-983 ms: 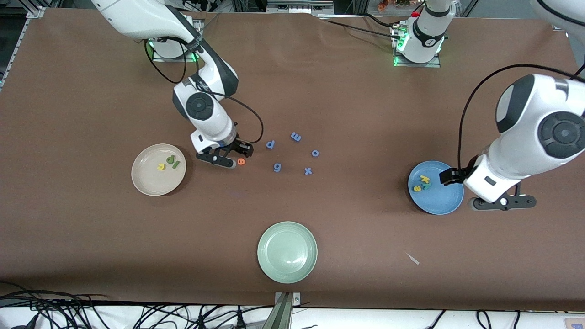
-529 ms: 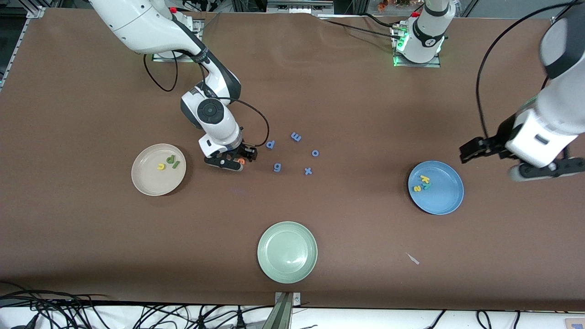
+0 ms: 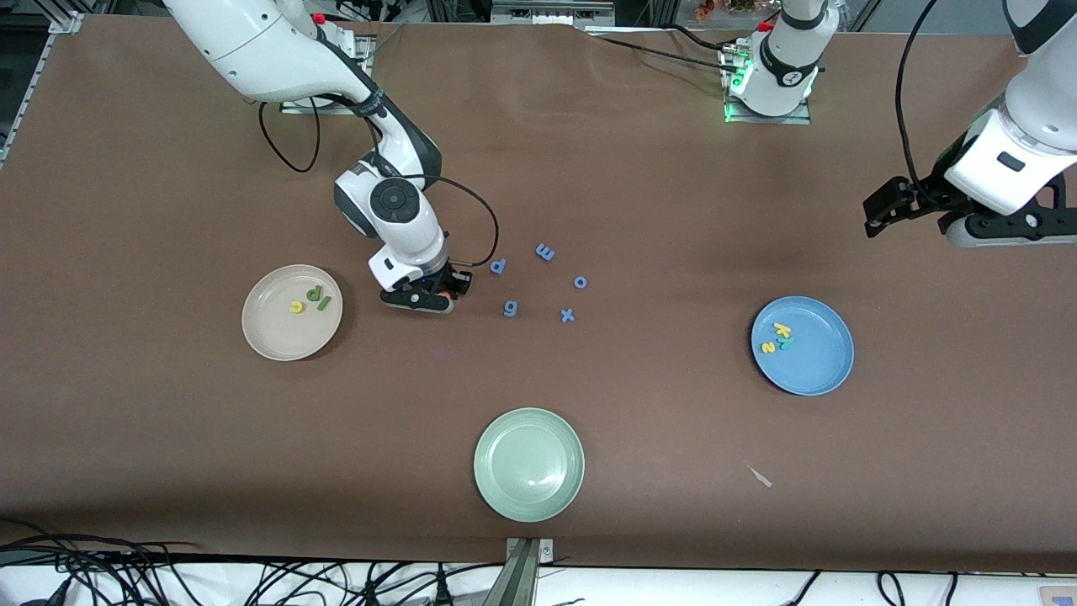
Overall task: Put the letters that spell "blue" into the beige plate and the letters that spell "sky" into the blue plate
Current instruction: 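Return the left arm to rest while the right gripper grasps the orange e, then carry the orange e to the beige plate and open the right gripper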
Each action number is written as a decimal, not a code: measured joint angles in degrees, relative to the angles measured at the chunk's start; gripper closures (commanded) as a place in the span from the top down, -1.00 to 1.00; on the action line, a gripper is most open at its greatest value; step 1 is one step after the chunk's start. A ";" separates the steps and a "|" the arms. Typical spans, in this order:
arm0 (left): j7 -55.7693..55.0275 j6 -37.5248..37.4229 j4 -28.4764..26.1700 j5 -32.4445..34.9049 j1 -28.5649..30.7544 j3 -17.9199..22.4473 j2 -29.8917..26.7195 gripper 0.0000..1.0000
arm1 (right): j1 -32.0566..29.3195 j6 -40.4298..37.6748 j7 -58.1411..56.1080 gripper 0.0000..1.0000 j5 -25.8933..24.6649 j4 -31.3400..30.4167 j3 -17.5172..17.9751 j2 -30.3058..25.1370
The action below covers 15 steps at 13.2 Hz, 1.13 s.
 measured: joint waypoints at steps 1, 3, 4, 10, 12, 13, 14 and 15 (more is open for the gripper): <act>0.09 -0.51 0.03 0.00 0.01 0.29 -0.05 1.00 | -0.02 -0.01 0.00 -0.37 -0.14 0.00 -0.02 -0.06; 0.27 -1.09 0.11 0.00 0.04 0.55 0.03 1.00 | -0.05 -0.02 0.00 -0.52 -0.17 0.00 -0.03 -0.11; 0.30 -1.29 0.14 0.00 0.03 0.50 0.03 1.00 | -0.06 -0.04 0.00 -0.53 -0.19 0.01 -0.03 -0.16; 0.64 -1.50 0.94 0.00 -0.54 0.24 0.24 1.00 | -0.90 -3.27 -5.91 -0.53 -0.56 0.51 -1.34 -2.40; 0.65 -1.50 1.21 0.00 -0.89 0.22 0.41 1.00 | -3.42 -9.04 -14.55 -0.53 -0.52 0.49 -1.62 -6.60; 0.67 -1.50 1.27 0.00 -0.93 0.22 0.45 1.00 | -5.24 -11.17 -19.70 -0.53 -0.48 -0.05 -1.75 -9.01; 0.72 -1.50 1.31 0.00 -0.93 0.22 0.47 1.00 | -7.26 -12.50 -25.17 -0.53 -0.46 -1.08 -2.20 -11.43; 0.74 -1.51 1.37 0.00 -0.94 0.22 0.49 1.00 | -9.07 -13.16 -31.34 -0.53 -0.45 -2.54 -3.41 -13.74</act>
